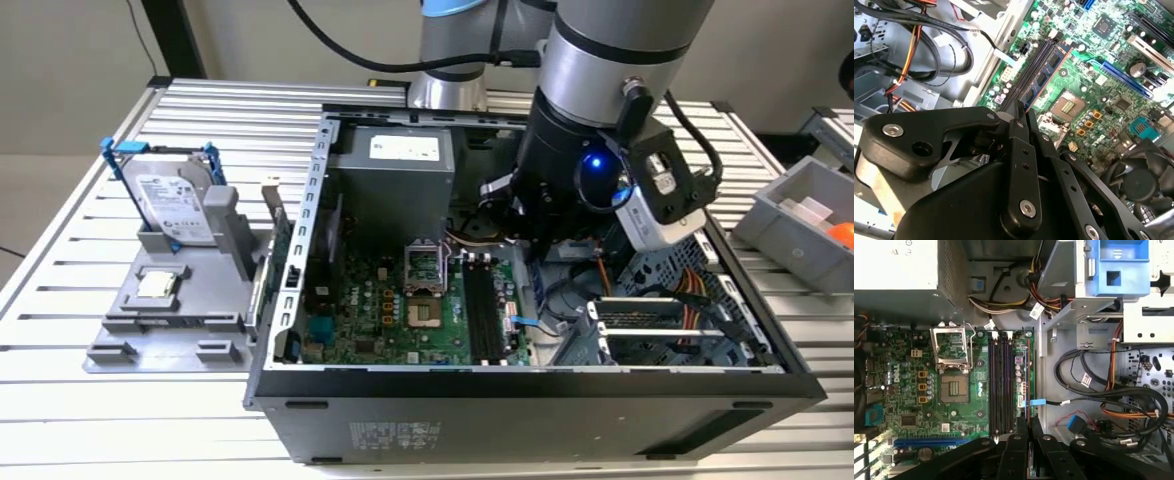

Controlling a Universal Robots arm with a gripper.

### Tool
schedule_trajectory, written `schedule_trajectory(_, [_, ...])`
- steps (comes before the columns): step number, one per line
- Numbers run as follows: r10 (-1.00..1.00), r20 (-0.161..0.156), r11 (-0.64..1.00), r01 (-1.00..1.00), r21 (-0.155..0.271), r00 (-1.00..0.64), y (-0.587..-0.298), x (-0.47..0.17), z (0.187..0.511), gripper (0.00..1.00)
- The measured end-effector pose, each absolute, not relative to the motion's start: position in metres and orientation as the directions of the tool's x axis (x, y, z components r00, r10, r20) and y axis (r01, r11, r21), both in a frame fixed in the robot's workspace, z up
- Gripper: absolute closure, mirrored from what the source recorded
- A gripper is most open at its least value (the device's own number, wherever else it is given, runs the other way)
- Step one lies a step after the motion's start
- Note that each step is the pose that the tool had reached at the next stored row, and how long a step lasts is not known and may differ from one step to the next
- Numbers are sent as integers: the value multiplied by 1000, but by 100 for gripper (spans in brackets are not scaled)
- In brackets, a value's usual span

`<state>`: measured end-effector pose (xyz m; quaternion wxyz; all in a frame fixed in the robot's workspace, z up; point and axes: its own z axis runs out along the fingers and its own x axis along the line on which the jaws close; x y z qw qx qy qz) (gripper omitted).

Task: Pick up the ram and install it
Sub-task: 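Insert the ram into the slot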

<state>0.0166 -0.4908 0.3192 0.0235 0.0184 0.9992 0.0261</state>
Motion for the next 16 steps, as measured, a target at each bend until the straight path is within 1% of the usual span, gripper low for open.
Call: schedule_trajectory(16, [19,-46,998,17,54,-999,-480,17,297,100])
